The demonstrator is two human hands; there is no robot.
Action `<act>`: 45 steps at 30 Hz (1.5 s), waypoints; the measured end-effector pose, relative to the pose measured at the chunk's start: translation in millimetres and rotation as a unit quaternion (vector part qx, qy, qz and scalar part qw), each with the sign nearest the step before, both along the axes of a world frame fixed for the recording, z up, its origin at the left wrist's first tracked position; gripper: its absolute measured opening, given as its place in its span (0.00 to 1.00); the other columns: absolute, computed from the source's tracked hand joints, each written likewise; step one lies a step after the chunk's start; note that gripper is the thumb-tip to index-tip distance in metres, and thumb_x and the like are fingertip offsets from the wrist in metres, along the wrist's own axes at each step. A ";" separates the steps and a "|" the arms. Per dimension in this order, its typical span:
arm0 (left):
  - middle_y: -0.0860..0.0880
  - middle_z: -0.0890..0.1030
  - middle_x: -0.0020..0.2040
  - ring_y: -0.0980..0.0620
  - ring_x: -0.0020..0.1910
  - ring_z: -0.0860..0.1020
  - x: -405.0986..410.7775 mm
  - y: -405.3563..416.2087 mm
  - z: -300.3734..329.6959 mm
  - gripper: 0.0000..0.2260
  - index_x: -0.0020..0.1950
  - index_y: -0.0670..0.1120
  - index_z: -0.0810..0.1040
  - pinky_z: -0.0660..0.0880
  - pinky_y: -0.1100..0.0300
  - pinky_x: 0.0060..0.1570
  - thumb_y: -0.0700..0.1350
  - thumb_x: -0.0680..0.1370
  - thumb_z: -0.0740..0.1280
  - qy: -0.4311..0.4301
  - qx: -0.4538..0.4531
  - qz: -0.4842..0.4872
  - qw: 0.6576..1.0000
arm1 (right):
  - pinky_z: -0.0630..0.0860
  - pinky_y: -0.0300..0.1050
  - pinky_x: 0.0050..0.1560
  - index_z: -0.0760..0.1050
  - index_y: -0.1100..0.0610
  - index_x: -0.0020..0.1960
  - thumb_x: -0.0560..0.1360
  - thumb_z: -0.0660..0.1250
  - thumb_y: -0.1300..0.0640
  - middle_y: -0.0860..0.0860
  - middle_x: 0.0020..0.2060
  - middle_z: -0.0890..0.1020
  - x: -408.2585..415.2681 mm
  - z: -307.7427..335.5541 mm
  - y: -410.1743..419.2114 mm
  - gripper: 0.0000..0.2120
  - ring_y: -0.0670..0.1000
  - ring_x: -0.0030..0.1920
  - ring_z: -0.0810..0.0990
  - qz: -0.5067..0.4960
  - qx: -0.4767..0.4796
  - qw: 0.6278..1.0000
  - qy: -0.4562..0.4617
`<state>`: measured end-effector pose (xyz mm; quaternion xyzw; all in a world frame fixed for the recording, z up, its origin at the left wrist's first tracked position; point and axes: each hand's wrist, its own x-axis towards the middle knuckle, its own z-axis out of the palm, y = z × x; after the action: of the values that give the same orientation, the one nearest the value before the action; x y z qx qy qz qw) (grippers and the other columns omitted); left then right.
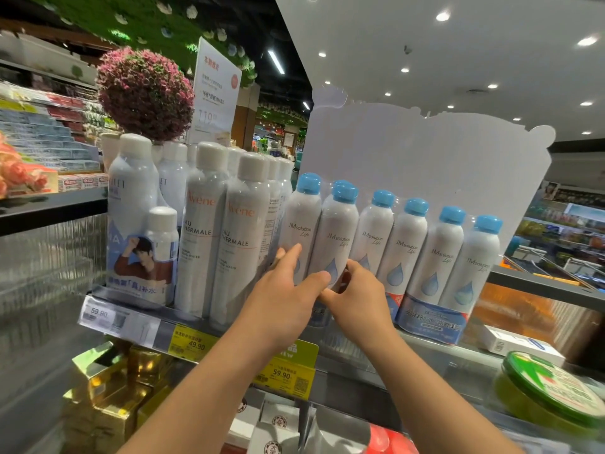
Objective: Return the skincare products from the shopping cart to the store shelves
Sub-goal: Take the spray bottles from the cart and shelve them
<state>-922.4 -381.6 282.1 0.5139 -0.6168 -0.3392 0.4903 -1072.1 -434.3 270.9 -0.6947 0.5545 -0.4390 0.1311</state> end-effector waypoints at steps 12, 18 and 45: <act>0.59 0.51 0.84 0.54 0.82 0.55 2.4 -6.8 -3.3 0.30 0.82 0.61 0.56 0.57 0.47 0.78 0.60 0.82 0.63 -0.002 0.000 0.005 1.000 | 0.72 0.30 0.36 0.75 0.50 0.65 0.76 0.76 0.52 0.39 0.44 0.79 5.7 -1.0 -0.4 0.20 0.40 0.42 0.79 0.001 0.006 1.000 0.001; 0.57 0.55 0.84 0.52 0.81 0.58 5.0 -5.9 -0.7 0.29 0.81 0.62 0.58 0.60 0.44 0.78 0.60 0.81 0.63 0.004 0.000 0.001 1.000 | 0.71 0.31 0.38 0.75 0.51 0.66 0.76 0.76 0.51 0.40 0.45 0.79 8.3 1.0 1.7 0.21 0.40 0.43 0.78 0.000 0.028 1.000 -0.009; 0.61 0.74 0.74 0.61 0.71 0.74 -29.5 30.3 -23.4 0.35 0.74 0.63 0.68 0.72 0.52 0.71 0.61 0.68 0.72 0.205 -0.068 -0.332 0.918 | 0.81 0.59 0.60 0.78 0.63 0.54 0.85 0.60 0.51 0.63 0.45 0.83 -32.1 -20.0 110.1 0.16 0.56 0.47 0.84 -0.098 -0.062 0.853 -0.509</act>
<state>-951.9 -351.3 258.7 0.1642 -0.6599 -0.5373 0.4989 -1104.2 -324.2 251.0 -0.3230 0.4471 -0.7751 0.3083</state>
